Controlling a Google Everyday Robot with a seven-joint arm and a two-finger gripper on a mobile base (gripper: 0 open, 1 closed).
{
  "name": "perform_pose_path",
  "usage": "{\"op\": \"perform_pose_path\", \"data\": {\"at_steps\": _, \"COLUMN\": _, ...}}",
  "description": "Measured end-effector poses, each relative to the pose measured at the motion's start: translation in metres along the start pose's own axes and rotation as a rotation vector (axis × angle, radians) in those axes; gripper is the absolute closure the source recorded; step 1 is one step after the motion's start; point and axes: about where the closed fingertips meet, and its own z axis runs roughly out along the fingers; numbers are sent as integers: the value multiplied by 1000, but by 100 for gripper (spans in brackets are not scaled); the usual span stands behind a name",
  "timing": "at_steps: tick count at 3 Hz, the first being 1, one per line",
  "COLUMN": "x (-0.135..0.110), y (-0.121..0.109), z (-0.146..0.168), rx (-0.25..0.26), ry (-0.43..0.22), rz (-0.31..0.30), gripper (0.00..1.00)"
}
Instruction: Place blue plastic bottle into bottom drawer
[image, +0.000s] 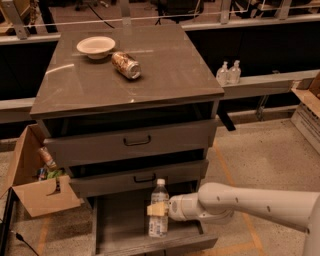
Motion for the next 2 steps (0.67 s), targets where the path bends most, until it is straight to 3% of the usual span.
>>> {"op": "perform_pose_path", "data": {"at_steps": 1, "x": 4, "y": -48, "z": 50, "rx": -12, "ry": -25, "rz": 103, "gripper": 100}}
{"op": "perform_pose_path", "data": {"at_steps": 2, "x": 27, "y": -92, "z": 106, "rx": -30, "ry": -12, "rz": 235, "gripper": 100}}
